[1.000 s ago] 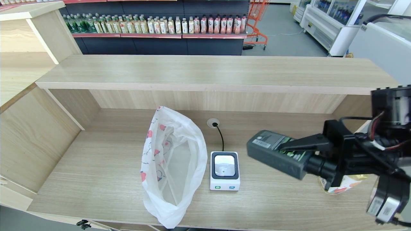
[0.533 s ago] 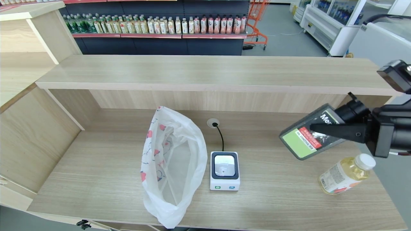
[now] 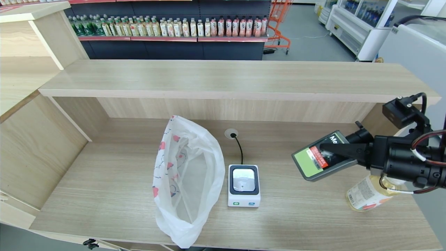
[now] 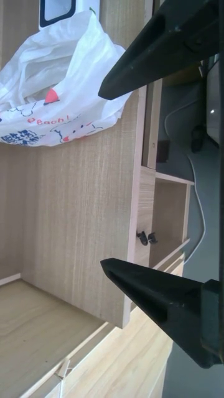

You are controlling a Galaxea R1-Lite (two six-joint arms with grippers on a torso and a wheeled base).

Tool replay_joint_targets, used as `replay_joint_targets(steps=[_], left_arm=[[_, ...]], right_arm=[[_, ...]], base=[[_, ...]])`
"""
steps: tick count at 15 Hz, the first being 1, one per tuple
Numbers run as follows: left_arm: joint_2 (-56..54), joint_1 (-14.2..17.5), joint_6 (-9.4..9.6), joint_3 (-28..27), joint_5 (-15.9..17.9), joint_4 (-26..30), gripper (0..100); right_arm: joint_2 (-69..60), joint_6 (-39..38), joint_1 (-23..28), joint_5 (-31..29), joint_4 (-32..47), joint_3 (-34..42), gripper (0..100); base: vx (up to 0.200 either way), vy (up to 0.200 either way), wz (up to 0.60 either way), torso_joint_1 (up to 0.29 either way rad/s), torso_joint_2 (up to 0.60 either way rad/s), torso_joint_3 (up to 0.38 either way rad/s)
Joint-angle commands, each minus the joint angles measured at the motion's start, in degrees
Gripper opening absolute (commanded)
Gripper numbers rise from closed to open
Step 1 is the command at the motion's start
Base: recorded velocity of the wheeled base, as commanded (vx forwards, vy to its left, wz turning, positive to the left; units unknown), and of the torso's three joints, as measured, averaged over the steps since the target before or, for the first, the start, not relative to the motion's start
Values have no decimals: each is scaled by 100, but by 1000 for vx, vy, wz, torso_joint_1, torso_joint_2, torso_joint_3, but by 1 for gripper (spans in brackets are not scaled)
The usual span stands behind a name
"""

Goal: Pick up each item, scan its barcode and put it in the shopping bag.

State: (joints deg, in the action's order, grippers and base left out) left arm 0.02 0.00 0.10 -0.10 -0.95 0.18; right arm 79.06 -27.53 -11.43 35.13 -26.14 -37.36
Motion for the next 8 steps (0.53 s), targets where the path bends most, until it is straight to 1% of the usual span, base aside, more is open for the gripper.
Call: replay_joint_targets(steps=[1, 7, 8], left_arm=[[-2, 0, -1, 1, -2, -1, 100], [-2, 0, -19, 1, -2, -1, 100], [-2, 9, -10, 1, -2, -9, 100]], right_arm=[[92, -7, -43, 2, -14, 36, 0], [-154, -25, -78, -6, -14, 379, 0], [-145, -25, -78, -6, -14, 370, 0]], base=[[0, 0, 0, 0, 0, 0], [0, 0, 0, 0, 0, 0], [0, 200, 0, 2, 2, 2]])
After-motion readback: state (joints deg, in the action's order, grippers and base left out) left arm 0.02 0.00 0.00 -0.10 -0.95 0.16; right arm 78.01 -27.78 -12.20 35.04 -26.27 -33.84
